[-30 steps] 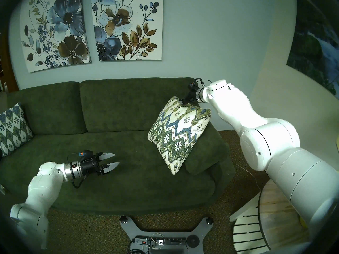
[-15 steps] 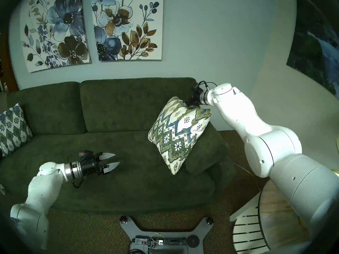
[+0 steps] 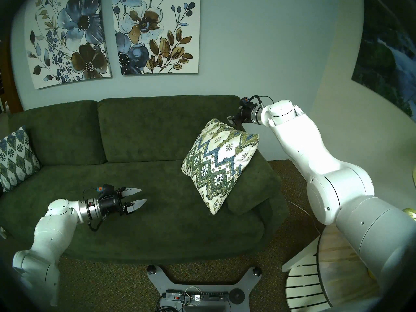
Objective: Fix throw pillow on sofa
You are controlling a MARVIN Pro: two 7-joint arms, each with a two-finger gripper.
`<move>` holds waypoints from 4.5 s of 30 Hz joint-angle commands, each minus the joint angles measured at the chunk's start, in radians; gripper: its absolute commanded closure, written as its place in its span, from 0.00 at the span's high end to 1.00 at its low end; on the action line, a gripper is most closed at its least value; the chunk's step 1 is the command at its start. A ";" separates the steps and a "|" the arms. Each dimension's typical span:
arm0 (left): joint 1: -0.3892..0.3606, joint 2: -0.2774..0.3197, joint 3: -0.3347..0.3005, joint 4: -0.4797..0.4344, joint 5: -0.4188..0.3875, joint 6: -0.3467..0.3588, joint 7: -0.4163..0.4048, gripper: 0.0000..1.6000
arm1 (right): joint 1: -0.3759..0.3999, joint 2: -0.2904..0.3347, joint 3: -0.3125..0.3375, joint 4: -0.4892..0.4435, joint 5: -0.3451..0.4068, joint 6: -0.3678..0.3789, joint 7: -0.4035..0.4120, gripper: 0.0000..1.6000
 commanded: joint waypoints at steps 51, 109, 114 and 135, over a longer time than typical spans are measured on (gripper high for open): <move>-0.007 -0.002 -0.004 -0.007 -0.006 0.000 -0.002 1.00 | -0.534 0.122 0.173 -0.821 0.004 0.468 -0.156 1.00; -0.007 -0.002 -0.005 -0.006 -0.004 0.001 -0.005 1.00 | -0.595 0.087 0.207 -1.173 -0.028 0.682 -0.182 1.00; -0.006 -0.002 -0.005 -0.006 -0.003 0.000 -0.005 1.00 | -0.661 0.080 0.188 -1.250 0.001 0.735 -0.127 1.00; -0.005 -0.001 -0.004 -0.005 -0.002 0.000 -0.005 1.00 | -0.889 0.076 0.038 -1.547 0.049 0.809 -0.051 1.00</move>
